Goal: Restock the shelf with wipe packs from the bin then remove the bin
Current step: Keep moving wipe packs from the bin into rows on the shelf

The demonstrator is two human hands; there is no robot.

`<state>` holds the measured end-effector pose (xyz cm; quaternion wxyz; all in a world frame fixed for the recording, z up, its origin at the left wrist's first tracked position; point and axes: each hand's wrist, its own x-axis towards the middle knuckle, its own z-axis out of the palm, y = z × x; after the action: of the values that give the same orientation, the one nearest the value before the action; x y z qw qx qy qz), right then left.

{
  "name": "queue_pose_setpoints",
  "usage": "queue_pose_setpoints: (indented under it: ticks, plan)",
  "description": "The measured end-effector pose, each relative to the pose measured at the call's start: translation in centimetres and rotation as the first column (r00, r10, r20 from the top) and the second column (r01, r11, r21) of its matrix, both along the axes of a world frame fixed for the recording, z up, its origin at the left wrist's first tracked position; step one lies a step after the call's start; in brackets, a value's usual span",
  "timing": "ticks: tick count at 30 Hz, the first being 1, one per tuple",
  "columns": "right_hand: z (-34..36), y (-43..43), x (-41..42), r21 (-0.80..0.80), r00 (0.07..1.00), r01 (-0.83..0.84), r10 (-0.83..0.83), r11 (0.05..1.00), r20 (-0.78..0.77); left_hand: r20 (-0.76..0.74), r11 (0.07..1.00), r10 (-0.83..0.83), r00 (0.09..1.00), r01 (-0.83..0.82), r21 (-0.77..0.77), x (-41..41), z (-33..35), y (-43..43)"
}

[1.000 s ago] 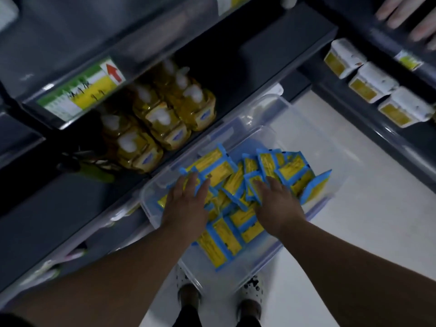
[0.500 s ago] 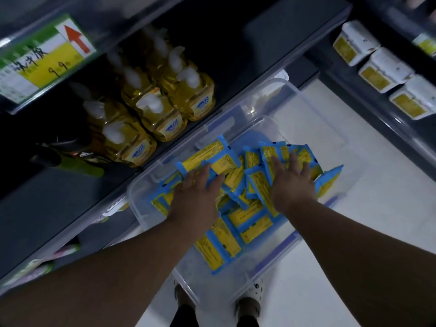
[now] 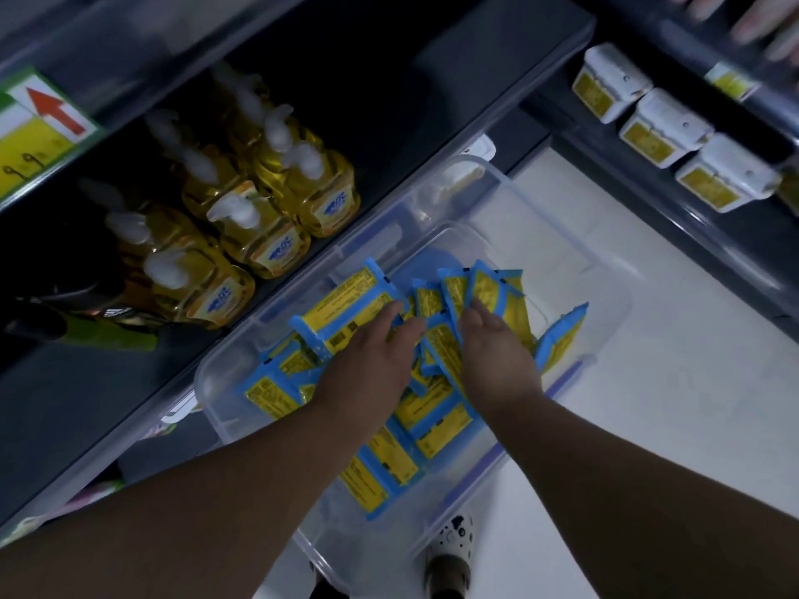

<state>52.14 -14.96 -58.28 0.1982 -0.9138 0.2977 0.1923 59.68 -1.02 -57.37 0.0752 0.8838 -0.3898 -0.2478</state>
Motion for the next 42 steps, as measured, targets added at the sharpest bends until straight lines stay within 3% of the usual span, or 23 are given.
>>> queue_pose_setpoints:
  ticks: [4, 11, 15, 19, 23, 29, 35, 42]
  plan:
    - [1.0, 0.6, -0.6, 0.036, 0.997, 0.015, -0.018, 0.999, 0.075, -0.027, 0.998, 0.011, 1.000, -0.013, -0.057, 0.8, 0.4, 0.1]
    - [4.2, 0.3, -0.8, 0.113, 0.935, 0.164, -0.191, 0.980, 0.299, -0.048, 0.996, 0.053, 0.997, -0.056, -0.063, 2.0, 5.1, 0.8]
    - [9.5, 1.2, 0.3, 0.249, 0.787, 0.310, -0.394, 0.918, 0.474, -0.061, 0.936, 0.172, 0.983, -0.183, -0.301, 2.7, 9.8, 1.4]
    - [16.0, 2.3, 0.9, 0.453, 0.594, 0.356, -0.572, 0.817, 0.565, -0.125, 0.844, 0.291, 0.948, -0.316, -0.433, 3.9, 15.8, 2.4]
    - [22.3, 3.5, 1.3, 0.689, 0.427, 0.331, -0.753, 0.645, 0.500, -0.132, 0.790, 0.346, 0.929, -0.364, -0.493, 4.6, 21.8, 3.5]
    - [30.1, 5.7, 0.4, 0.853, 0.308, 0.186, -0.853, 0.488, 0.420, -0.198, 0.624, 0.467, 0.862, -0.479, -0.618, 3.3, 29.1, 5.8]
    - [35.8, 8.3, -3.6, 0.965, 0.316, -0.073, -0.911, 0.253, 0.263, -0.262, 0.438, 0.591, 0.762, -0.577, -0.690, -0.6, 34.7, 9.8]
    - [40.2, 11.2, -9.5, 0.964, 0.369, -0.263, -0.921, 0.027, 0.127, -0.289, 0.269, 0.694, 0.659, -0.610, -0.745, -7.5, 40.1, 14.5]
